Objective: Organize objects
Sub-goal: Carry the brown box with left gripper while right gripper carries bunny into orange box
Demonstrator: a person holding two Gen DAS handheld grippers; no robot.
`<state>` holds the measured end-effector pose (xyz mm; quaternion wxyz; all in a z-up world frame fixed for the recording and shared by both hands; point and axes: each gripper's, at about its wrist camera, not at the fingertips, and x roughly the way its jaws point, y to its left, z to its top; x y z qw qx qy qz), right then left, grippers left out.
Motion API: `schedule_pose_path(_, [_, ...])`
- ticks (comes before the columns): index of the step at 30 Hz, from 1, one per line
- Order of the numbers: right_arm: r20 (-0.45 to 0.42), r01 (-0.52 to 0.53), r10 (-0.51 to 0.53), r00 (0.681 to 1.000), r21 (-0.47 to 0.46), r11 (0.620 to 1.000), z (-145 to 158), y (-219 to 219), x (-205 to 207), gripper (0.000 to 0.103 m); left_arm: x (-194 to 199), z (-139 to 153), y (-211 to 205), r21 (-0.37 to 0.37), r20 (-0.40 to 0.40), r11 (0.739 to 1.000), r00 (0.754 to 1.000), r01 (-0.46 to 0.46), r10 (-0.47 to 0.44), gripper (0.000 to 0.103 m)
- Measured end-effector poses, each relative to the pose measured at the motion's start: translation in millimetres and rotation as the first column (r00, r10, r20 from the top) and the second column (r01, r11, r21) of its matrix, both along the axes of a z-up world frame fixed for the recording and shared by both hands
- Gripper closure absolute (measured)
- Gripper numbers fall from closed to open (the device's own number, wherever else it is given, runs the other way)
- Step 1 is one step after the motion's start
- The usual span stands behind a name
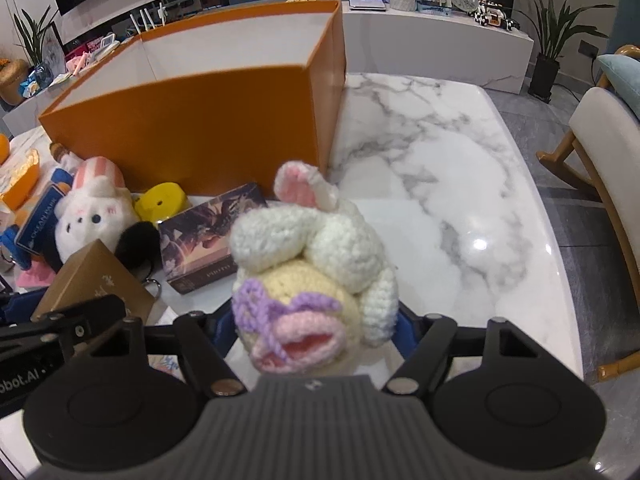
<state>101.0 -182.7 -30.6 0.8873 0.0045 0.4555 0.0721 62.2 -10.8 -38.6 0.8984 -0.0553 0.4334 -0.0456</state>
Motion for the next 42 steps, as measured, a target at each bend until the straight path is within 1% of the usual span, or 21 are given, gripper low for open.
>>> schedule_pose_path(11, [0.026, 0.011, -0.012, 1.0, 0.008, 1.0, 19.0, -11.0, -13.3, 0.029, -9.2, 17.2, 5.1, -0.03, 0.031, 1.0, 0.999, -0.008, 0.009, 0.044])
schedule_pose_path(16, [0.043, 0.021, -0.022, 0.999, 0.031, 0.999, 32.6, -13.6, -15.8, 0.029, -12.5, 29.7, 2.6, -0.039, 0.057, 0.999, 0.998, 0.012, -0.009, 0.045])
schedule_pose_path(19, [0.074, 0.024, -0.028, 0.997, 0.047, 0.999, 50.4, -13.7, -16.5, 0.029, -12.3, 41.5, 2.6, -0.023, 0.073, 0.999, 0.997, 0.028, -0.026, 0.047])
schedule_pose_path(22, [0.131, 0.02, -0.029, 0.991, 0.069, 0.997, 75.8, -12.8, -13.6, 0.028, -5.8, 57.7, 3.9, -0.014, 0.093, 0.999, 0.995, 0.047, -0.045, 0.048])
schedule_pose_path(26, [0.181, 0.019, -0.038, 0.983, 0.109, 0.994, 102.4, -10.0, -1.3, 0.028, 12.1, 77.8, 7.4, -0.003, 0.132, 0.999, 0.99, 0.049, -0.048, 0.049])
schedule_pose_path(29, [0.202, 0.003, -0.03, 0.979, 0.134, 0.991, 114.2, -5.4, 10.2, 0.028, 33.5, 88.5, 12.2, -0.006, 0.151, 0.999, 0.988, 0.042, -0.04, 0.049])
schedule_pose_path(32, [0.232, -0.016, -0.019, 0.973, 0.15, 0.989, 123.6, 2.6, 25.9, 0.028, 57.1, 95.9, 22.1, -0.016, 0.17, 1.0, 0.985, 0.013, -0.01, 0.049])
schedule_pose_path(36, [0.253, -0.033, -0.004, 0.967, 0.143, 0.989, 128.5, 17.3, 52.4, 0.028, 85.8, 102.2, 35.1, -0.026, 0.199, 0.999, 0.98, -0.028, 0.032, 0.049])
schedule_pose_path(40, [0.263, -0.054, 0.015, 0.965, 0.141, 0.989, 124.3, 34.8, 82.6, 0.028, 111.3, 101.9, 44.7, -0.051, 0.231, 0.998, 0.971, -0.042, 0.053, 0.049])
schedule_pose_path(42, [0.274, -0.069, 0.031, 0.961, 0.13, 0.989, 121.7, 44.7, 96.1, 0.028, 123.4, 101.5, 46.2, -0.052, 0.253, 0.998, 0.966, -0.047, 0.059, 0.049])
